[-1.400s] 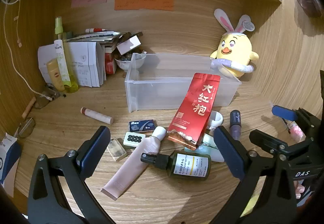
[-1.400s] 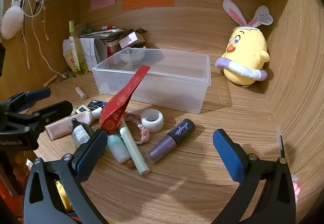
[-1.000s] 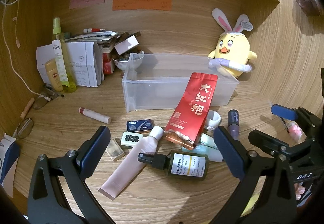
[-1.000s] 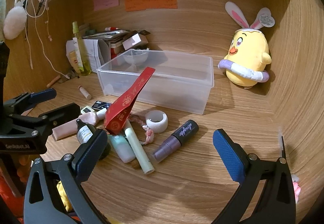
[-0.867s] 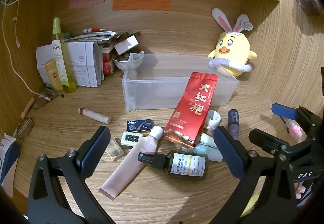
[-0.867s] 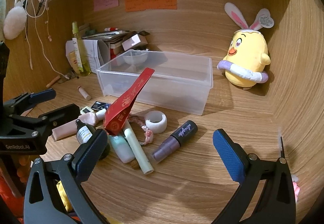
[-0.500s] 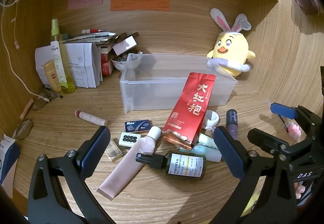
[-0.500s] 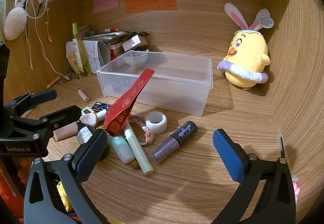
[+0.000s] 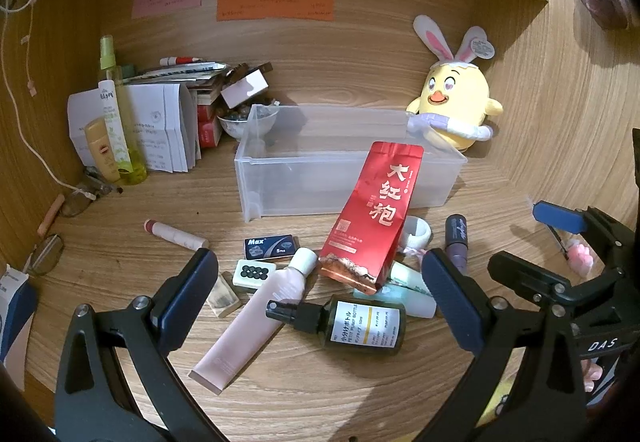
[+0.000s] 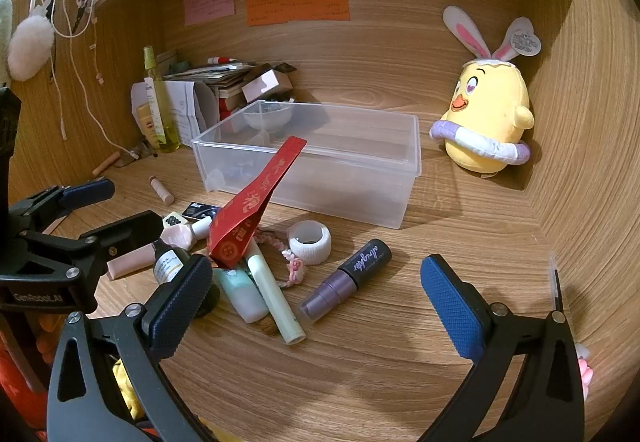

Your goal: Organize objects

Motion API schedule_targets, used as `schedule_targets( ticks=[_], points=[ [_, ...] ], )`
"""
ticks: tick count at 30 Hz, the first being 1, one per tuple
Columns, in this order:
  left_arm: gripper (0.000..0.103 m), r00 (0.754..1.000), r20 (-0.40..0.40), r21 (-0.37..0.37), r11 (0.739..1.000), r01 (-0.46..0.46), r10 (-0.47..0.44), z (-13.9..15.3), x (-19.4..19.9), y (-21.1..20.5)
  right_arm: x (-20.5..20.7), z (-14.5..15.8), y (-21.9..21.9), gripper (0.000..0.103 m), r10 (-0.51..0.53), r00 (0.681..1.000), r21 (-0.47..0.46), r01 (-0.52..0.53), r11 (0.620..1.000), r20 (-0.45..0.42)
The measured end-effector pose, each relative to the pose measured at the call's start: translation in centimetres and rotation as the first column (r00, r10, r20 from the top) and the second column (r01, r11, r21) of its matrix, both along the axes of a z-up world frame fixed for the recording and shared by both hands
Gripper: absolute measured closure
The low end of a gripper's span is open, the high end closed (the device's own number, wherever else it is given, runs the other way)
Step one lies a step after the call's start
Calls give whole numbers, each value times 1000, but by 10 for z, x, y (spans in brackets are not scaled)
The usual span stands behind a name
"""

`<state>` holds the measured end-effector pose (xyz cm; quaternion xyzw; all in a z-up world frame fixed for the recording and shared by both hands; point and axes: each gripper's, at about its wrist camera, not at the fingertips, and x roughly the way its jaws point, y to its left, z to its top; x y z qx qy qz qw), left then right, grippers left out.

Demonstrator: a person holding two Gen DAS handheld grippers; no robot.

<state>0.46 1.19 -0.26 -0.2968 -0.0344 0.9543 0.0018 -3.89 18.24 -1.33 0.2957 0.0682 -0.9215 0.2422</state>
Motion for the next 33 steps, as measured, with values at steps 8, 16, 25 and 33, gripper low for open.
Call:
schedule_targets(
  ticks=[8, 16, 25, 33],
  points=[
    [0, 1000, -16, -19, 1000, 10, -10, 0, 3, 2, -1, 0, 0, 0, 3, 1000, -2, -3, 1000, 0],
    [0, 999, -24, -2, 999, 37, -37, 0, 4, 1, -4, -2, 1, 0, 3, 1000, -11, -3, 1000, 12],
    [2, 999, -33, 9, 1000, 30, -29, -1, 7, -9, -8, -5, 2, 0, -13, 1000, -7, 13, 1000, 6],
    [18, 1000, 15, 31, 999, 17, -18, -14, 8, -31, -26, -16, 7, 1, -40, 998, -4, 40, 999, 54]
  ],
)
